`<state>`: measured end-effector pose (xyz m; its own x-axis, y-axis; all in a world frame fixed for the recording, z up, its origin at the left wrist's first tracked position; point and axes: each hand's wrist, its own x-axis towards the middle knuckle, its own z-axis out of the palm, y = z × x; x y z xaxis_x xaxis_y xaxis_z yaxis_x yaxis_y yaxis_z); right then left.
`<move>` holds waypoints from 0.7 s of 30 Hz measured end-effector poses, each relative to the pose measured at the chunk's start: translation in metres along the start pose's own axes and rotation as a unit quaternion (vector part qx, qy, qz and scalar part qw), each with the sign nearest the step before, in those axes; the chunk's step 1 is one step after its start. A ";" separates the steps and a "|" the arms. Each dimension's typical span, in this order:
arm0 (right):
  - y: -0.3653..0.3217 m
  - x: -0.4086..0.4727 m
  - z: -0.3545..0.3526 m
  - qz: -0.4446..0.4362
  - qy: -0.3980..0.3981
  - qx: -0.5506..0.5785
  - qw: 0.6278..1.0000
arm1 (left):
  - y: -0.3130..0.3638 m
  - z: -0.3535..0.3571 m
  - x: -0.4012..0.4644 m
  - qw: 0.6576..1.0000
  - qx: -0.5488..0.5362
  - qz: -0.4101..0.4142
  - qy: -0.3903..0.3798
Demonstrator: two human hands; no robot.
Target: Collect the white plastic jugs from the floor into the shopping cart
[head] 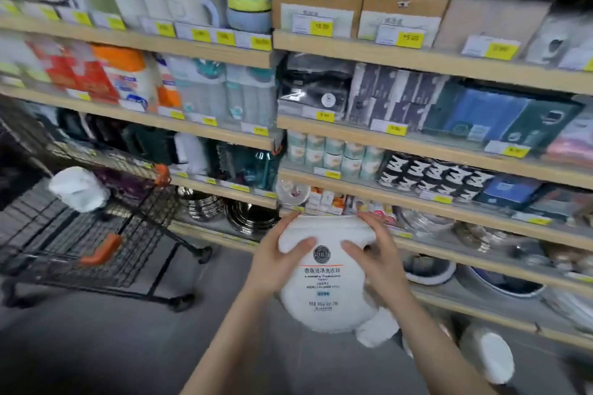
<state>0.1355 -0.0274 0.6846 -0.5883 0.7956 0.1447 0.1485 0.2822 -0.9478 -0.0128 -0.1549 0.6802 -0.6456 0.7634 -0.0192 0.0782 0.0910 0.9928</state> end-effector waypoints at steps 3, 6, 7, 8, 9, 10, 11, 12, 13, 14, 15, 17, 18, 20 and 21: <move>-0.014 0.011 0.073 0.015 -0.058 0.026 0.998 | -0.013 -0.074 -0.003 0.999 -0.005 -0.019 0.041; -0.032 0.024 0.152 0.015 -0.116 0.040 0.992 | -0.023 -0.155 -0.003 0.997 0.000 -0.021 0.075; -0.039 0.028 0.179 0.014 -0.133 0.042 0.990 | -0.026 -0.182 -0.003 0.996 0.003 -0.021 0.087; -0.046 0.031 0.205 0.010 -0.149 0.045 0.988 | -0.029 -0.208 -0.003 0.995 0.005 -0.024 0.098; -0.055 0.035 0.231 0.004 -0.165 0.048 0.985 | -0.029 -0.234 -0.003 0.994 0.004 -0.026 0.108; -0.065 0.038 0.257 0.000 -0.181 0.049 0.982 | -0.030 -0.260 -0.003 0.993 0.006 -0.024 0.118; -0.076 0.041 0.281 0.004 -0.197 0.049 0.979 | -0.029 -0.284 -0.004 0.992 0.010 -0.025 0.125; -0.086 0.045 0.303 0.006 -0.216 0.052 0.975 | -0.030 -0.307 -0.004 0.990 0.015 -0.025 0.135; -0.094 0.050 0.326 0.005 -0.237 0.054 0.970 | -0.032 -0.330 -0.003 0.988 0.020 -0.026 0.148; -0.100 0.056 0.347 0.003 -0.259 0.057 0.964 | -0.036 -0.352 0.000 0.986 0.024 -0.029 0.162; -0.107 0.063 0.366 0.009 -0.281 0.058 0.958 | -0.039 -0.373 0.002 0.984 0.021 -0.030 0.171; -0.116 0.082 0.402 0.026 -0.330 0.055 0.942 | -0.047 -0.413 0.010 0.983 0.000 -0.043 0.179; -0.122 0.092 0.418 0.033 -0.360 0.046 0.931 | -0.050 -0.431 0.015 0.982 -0.012 -0.052 0.180; -0.132 0.113 0.450 0.037 -0.415 0.025 0.909 | -0.055 -0.465 0.025 0.983 -0.030 -0.059 0.170; -0.134 0.124 0.468 0.040 -0.429 0.014 0.902 | -0.058 -0.482 0.031 0.984 -0.037 -0.062 0.162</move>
<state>-0.3292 -0.2175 0.6965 -0.9772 0.1011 -0.1867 0.2049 0.2193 -0.9539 -0.4037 -0.4444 0.6788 -0.8556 0.5049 -0.1141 -0.0648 0.1141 0.9914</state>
